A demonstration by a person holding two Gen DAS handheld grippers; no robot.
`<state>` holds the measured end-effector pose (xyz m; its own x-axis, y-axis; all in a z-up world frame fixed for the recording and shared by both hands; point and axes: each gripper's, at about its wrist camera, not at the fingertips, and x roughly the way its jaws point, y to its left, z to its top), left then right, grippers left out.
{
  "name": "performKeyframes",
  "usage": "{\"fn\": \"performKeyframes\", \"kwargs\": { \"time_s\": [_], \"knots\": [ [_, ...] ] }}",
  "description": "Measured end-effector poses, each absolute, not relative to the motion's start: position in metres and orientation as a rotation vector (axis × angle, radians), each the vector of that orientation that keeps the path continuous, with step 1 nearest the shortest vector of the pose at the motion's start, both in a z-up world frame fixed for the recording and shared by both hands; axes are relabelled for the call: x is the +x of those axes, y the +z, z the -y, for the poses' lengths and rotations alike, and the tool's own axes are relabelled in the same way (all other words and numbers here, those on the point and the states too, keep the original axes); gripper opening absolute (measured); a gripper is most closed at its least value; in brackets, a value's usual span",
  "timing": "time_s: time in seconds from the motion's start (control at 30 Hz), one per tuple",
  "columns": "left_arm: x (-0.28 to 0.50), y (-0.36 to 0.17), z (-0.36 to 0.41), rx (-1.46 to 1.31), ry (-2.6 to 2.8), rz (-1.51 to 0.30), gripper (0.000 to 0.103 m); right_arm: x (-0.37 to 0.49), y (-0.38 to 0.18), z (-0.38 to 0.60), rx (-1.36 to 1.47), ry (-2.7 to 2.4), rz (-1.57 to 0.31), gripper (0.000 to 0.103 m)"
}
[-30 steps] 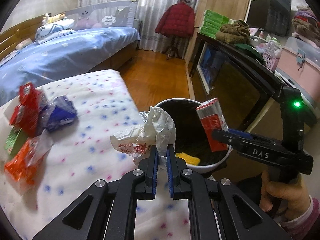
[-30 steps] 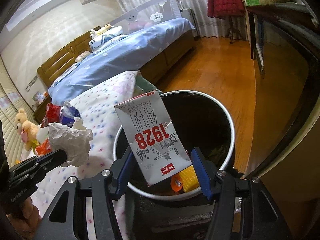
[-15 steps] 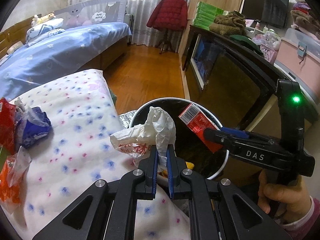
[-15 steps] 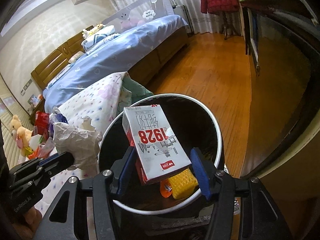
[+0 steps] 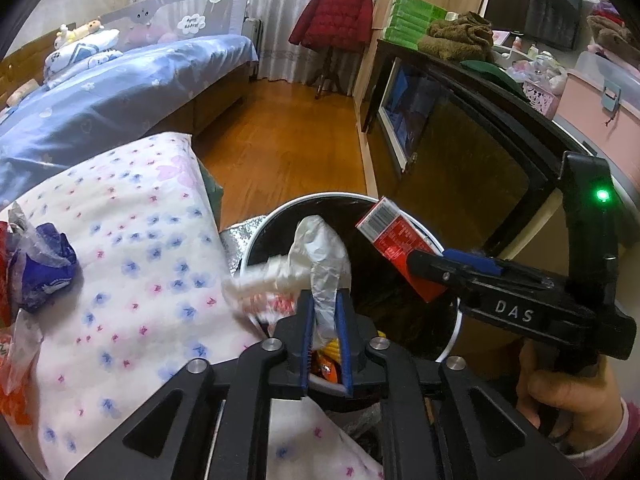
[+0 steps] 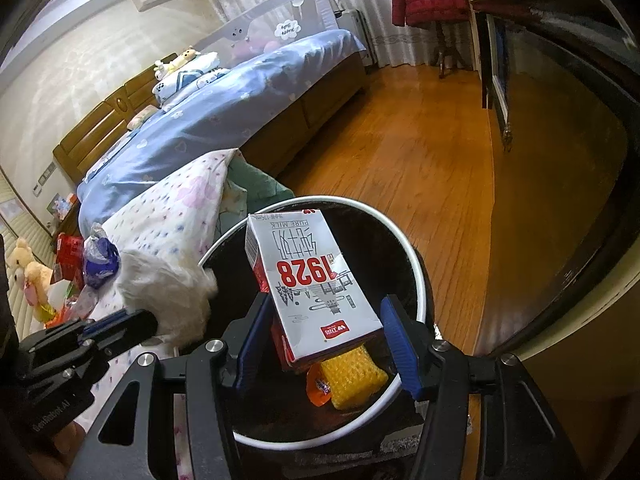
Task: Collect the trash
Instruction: 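Carry the tissue and carton over the bin and open both tools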
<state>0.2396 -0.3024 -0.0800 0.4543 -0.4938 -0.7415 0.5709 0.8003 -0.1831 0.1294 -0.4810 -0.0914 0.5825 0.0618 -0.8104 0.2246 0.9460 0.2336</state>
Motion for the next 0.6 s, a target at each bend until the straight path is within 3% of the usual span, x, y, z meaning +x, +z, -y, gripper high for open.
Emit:
{"fn": "performKeyframes", "kwargs": {
  "time_s": [0.07, 0.17, 0.27, 0.37, 0.5, 0.6],
  "knots": [
    [0.240, -0.080, 0.299, 0.089, -0.649, -0.877, 0.033, 0.129, -0.090, 0.484, 0.346, -0.100, -0.939, 0.058],
    [0.236, -0.078, 0.292, 0.077, -0.632, -0.863, 0.049, 0.129, -0.088, 0.485, 0.371, -0.095, -0.930, 0.059],
    [0.227, -0.078, 0.281, 0.071, -0.615, -0.857, 0.050, 0.126, -0.086, 0.480, 0.383, -0.088, -0.920, 0.071],
    [0.217, -0.078, 0.261, 0.054, -0.591, -0.853, 0.055, 0.123, -0.084, 0.472, 0.393, -0.072, -0.913, 0.072],
    [0.199, -0.077, 0.231, 0.037, -0.568, -0.838, 0.056, 0.118, -0.080, 0.456, 0.415, -0.033, -0.898, 0.086],
    [0.184, -0.077, 0.204, 0.015, -0.523, -0.827, 0.057, 0.116, -0.076, 0.436, 0.406, 0.000, -0.892, 0.086]
  ]
}}
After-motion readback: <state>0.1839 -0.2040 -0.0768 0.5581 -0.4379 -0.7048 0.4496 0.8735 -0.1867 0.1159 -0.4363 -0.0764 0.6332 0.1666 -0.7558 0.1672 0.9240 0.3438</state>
